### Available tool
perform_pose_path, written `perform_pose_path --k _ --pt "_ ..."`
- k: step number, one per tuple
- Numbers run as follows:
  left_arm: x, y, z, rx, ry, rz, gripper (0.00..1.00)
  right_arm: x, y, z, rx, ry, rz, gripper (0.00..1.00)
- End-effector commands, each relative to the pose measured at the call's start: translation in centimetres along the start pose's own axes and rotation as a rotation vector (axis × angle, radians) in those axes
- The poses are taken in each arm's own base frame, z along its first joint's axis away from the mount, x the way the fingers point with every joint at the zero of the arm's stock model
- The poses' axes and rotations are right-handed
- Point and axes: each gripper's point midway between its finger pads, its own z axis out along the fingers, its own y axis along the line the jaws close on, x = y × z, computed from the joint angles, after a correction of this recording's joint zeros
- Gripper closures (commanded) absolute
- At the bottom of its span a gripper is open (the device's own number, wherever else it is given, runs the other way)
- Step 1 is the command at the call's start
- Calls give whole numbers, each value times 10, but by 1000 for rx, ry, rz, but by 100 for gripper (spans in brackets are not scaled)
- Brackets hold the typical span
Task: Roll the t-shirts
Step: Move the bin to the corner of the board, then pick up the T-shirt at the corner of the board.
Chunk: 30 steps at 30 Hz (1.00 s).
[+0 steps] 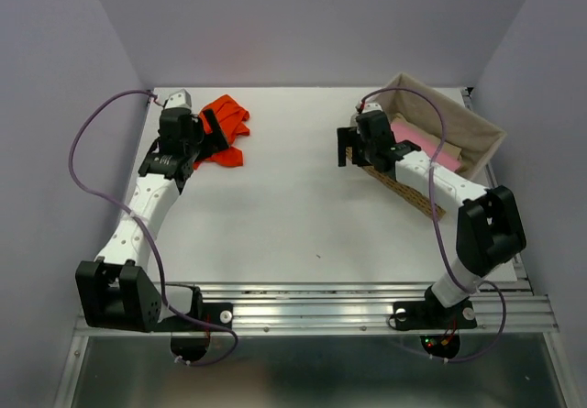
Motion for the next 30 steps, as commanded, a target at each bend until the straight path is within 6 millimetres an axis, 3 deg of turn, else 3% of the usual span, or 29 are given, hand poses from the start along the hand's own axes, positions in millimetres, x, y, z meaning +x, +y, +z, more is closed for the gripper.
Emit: perform_pose_path --k 1,4,7,10,13,15,16,18,19,22,24,25,27,28,29,30 --pt "8 0 22 -23 54 1 1 -42 -15 16 47 -96 -32 0" --pt "21 15 43 -113 120 15 1 -43 -3 17 -12 -88 -40 0" --pt "33 27 64 -181 168 32 2 -43 15 5 -120 -81 -6 0" --pt "38 34 86 -224 190 42 3 -25 32 -5 -172 -41 -1 0" --pt "35 38 105 -265 185 38 7 -3 44 -13 -193 0 -6 0" --pt "20 37 116 -279 150 37 11 13 50 -18 -206 29 3 0" --pt "27 39 127 -291 169 43 13 12 50 -23 -213 23 14 0" --pt "14 36 137 -293 146 49 15 17 54 -29 -224 28 29 0" --pt "21 38 147 -303 166 56 18 21 57 -34 -234 28 29 0" --pt "17 37 166 -305 161 58 24 26 54 -39 -231 30 45 0" --pt "9 31 176 -290 145 59 35 28 52 -40 -226 31 51 0" --pt "20 33 186 -286 181 71 49 31 51 -40 -221 44 51 0" --pt "22 28 196 -271 209 80 66 34 47 -39 -199 51 61 0" --pt "23 27 198 -266 220 83 79 36 45 -38 -189 55 63 0" --pt "15 23 199 -257 211 82 100 39 41 -38 -170 56 63 0" --pt "16 21 199 -250 223 83 100 40 39 -37 -158 56 65 0"
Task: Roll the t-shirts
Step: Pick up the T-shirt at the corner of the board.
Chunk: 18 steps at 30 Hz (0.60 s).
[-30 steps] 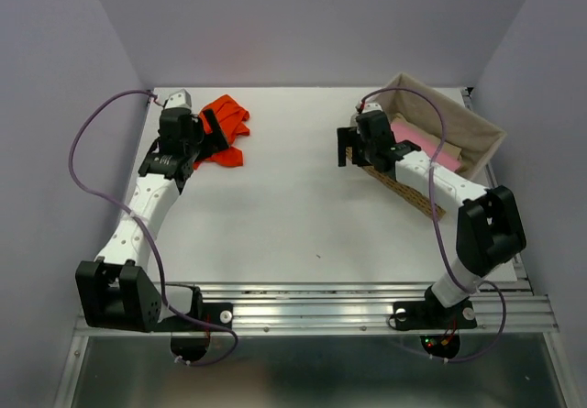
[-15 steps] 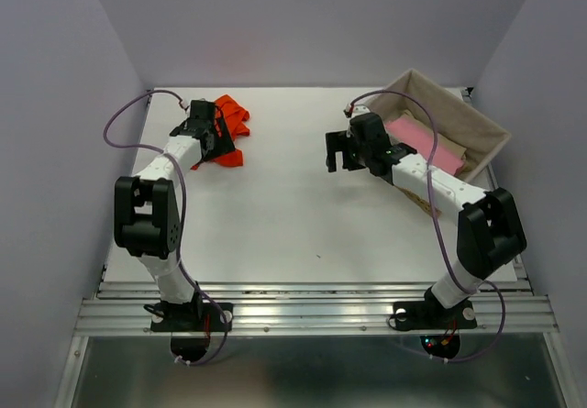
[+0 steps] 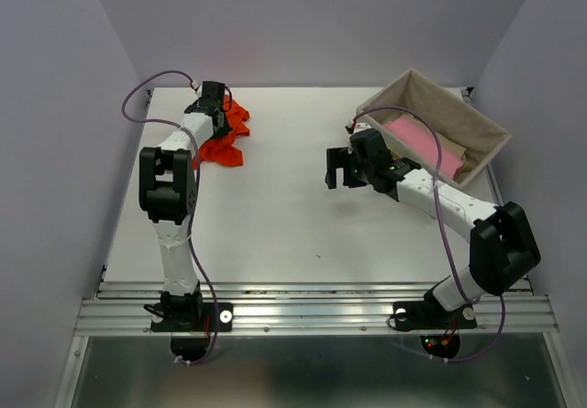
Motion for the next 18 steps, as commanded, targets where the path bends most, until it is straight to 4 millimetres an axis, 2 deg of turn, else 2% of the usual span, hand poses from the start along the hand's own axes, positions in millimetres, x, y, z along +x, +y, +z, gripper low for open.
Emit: perform_pose_path --k 1,3,4,6,7,9,10,11,13,14,15,17,18 --pt "-23 -10 -18 37 -17 18 100 -3 -9 -7 47 -32 28 0" --pt "-24 -14 -29 68 -23 22 100 -5 -23 -8 128 -39 14 0" --pt "-36 -19 -45 100 -61 17 100 -7 -30 -9 166 -42 -3 0" --pt "-37 -27 -61 161 -65 24 100 -14 -48 -12 246 -54 -18 0" --pt "-47 -31 -78 196 -95 23 100 -23 -45 -13 240 -66 -37 0" --pt "-44 -42 -93 253 -95 36 100 -29 -46 -8 237 -64 -43 0" --pt "-49 -48 -107 291 -113 38 100 -42 -41 -7 228 -83 -46 0" --pt "-47 -54 -114 317 -112 42 100 -39 -41 5 237 -59 -54 0" --pt "-44 -67 -132 368 -119 55 100 -45 -38 16 238 -56 -57 0" --pt "-42 -72 -138 384 -120 59 100 -60 -33 19 233 -81 -52 0" --pt "-37 -76 -143 402 -112 62 100 -56 -33 33 241 -57 -60 0" --pt "-36 -89 -161 451 -123 68 100 -64 -34 44 243 -56 -77 0" --pt "-32 -95 -167 479 -115 70 100 -80 -30 47 241 -84 -76 0"
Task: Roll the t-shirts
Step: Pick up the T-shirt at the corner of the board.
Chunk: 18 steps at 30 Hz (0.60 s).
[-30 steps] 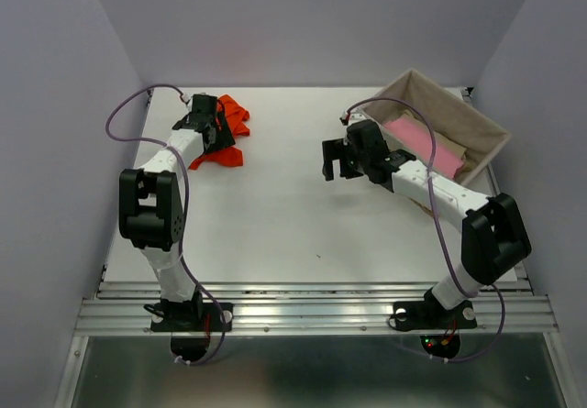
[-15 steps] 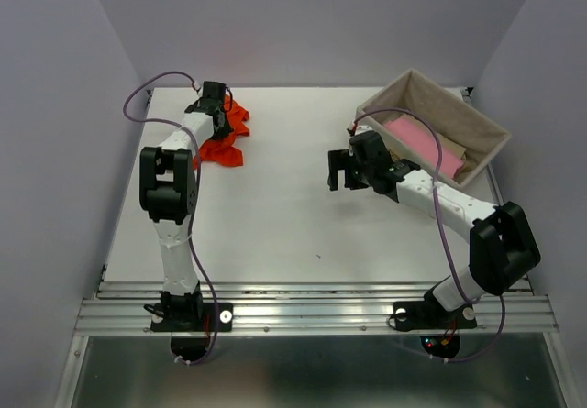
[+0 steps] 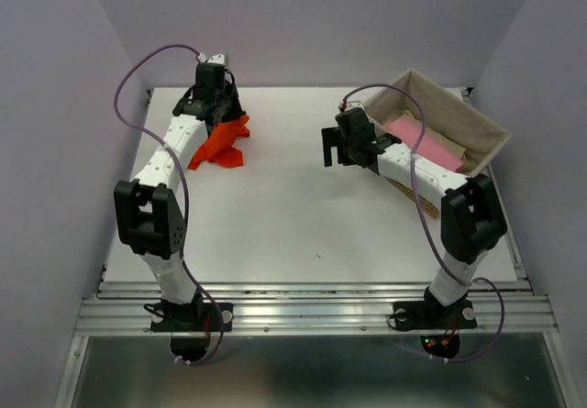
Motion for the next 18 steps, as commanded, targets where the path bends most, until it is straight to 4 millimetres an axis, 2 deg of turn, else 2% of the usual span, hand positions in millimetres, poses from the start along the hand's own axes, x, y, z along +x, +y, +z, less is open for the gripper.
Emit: perform_pose_path --k 1,2,3,5,6,8,9,13,16,17,18 --pt "1 -47 -33 158 -10 11 100 -30 -2 27 37 -38 -23 0" --pt "4 -53 -37 180 -3 8 100 -47 -5 30 37 -63 -5 0" --pt "7 -61 -45 213 2 4 100 -44 -9 42 49 -46 -3 0" --pt "19 -80 -54 259 24 6 100 -53 -21 51 69 -53 19 0" --pt "30 -83 -56 264 43 5 100 -62 -35 54 92 -65 48 0" --pt "39 -94 -70 294 47 0 100 -64 -53 62 122 -62 76 0" --pt "54 -104 -77 323 67 -7 100 -68 -70 64 147 -66 110 0" --pt "94 -133 -95 393 122 -26 100 -70 -93 69 164 -60 159 0" --pt "125 -151 -103 431 187 -33 100 -72 -80 62 87 -56 155 0" --pt "131 -154 -105 443 202 -32 95 -67 -75 60 55 -43 159 0" --pt "137 -158 -108 462 222 -24 87 -72 -63 50 -17 -50 173 0"
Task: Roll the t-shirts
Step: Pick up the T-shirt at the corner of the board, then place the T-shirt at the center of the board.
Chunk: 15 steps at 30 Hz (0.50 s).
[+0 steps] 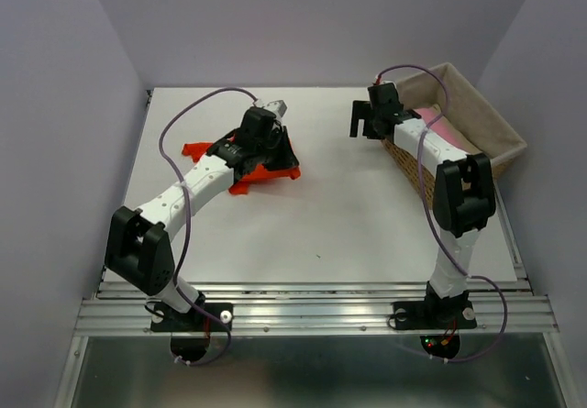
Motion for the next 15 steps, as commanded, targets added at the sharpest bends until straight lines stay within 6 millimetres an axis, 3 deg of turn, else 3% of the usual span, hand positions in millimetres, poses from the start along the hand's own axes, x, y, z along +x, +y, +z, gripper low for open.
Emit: perform_pose_path --k 1,2,3,4,7,9,10,12,13,15 --pt "3 -35 -14 118 -14 -15 76 -16 32 -32 -184 -28 45 0" --pt "3 -35 -14 114 -12 -7 45 -17 38 -37 -225 -32 55 0" --pt "0 -32 -16 96 -21 3 37 -6 46 -42 -287 -4 60 0" --pt "-9 -24 -22 36 -47 31 26 -12 51 -54 -327 -26 80 0" --pt "-27 4 -31 -88 -88 30 23 1 61 -73 -393 -8 92 0" --pt "-41 40 -35 -155 -108 -36 27 8 76 -85 -446 0 76 0" --pt "-37 55 -35 -178 -93 -65 29 20 78 -87 -453 19 71 0" --pt "-33 97 -36 -270 -96 -133 32 23 87 -102 -494 8 64 0" --pt "-30 109 -38 -297 -99 -153 32 37 96 -107 -512 30 47 0" --pt "-28 138 -42 -351 -108 -205 26 44 107 -118 -536 26 27 0"
